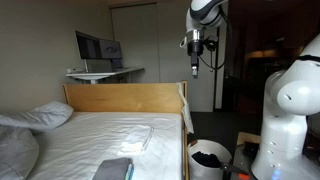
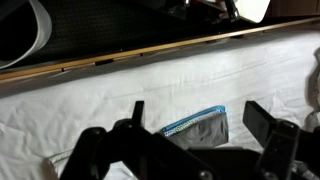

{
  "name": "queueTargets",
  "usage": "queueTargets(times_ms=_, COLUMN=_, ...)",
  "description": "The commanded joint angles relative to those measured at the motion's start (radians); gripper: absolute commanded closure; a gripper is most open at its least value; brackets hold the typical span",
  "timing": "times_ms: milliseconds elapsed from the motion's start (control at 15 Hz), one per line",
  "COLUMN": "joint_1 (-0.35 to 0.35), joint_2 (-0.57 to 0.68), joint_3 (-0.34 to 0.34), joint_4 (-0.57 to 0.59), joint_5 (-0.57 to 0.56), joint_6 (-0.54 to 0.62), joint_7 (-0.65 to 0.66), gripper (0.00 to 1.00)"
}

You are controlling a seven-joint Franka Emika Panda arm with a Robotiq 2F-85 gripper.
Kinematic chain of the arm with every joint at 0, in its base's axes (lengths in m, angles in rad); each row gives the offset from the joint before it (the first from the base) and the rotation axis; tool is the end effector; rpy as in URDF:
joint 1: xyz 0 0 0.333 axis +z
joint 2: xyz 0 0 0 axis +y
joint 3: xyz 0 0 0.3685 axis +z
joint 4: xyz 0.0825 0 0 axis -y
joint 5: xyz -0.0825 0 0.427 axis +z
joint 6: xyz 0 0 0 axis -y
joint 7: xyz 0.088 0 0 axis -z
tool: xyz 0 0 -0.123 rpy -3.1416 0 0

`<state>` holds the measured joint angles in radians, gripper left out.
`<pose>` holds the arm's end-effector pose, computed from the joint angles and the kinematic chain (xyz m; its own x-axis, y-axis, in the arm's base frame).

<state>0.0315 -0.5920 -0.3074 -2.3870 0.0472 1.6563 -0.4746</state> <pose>0.3564 -0.1103 0.5264 0.9654 0.2570 -0.0433 0.2372 -0.9353 -0.2626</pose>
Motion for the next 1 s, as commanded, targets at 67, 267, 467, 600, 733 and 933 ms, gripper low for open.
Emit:
queueTargets(times_ms=67, joint_1=-0.028, joint_2=0.006, joint_3=0.022, joint_4=0.002, joint_5=0.012, joint_6=-0.003, joint_7=-0.012, gripper=0.00)
queueTargets(times_ms=267, joint_1=-0.028, joint_2=0.006, joint_3=0.022, joint_4=0.002, joint_5=0.012, joint_6=-0.002, joint_7=-0.012, gripper=0.00)
queueTargets(times_ms=467, joint_1=-0.045, joint_2=0.005, joint_3=-0.012, joint_4=0.009, joint_5=0.016, joint_6=-0.037, joint_7=-0.031, gripper=0.00)
queueTargets(times_ms=600, joint_1=-0.059, joint_2=0.016, joint_3=-0.015, joint_4=-0.002, joint_5=0.028, joint_6=-0.022, joint_7=-0.008, gripper=0.00)
queueTargets(times_ms=733, joint_1=-0.073, joint_2=0.021, joint_3=-0.025, joint_4=-0.008, joint_5=0.050, joint_6=-0.031, joint_7=0.009, gripper=0.00)
queueTargets(times_ms=933, joint_1=-0.091, joint_2=0.053, joint_3=-0.046, joint_4=0.009, joint_5=0.066, joint_6=-0.068, joint_7=-0.006, gripper=0.00)
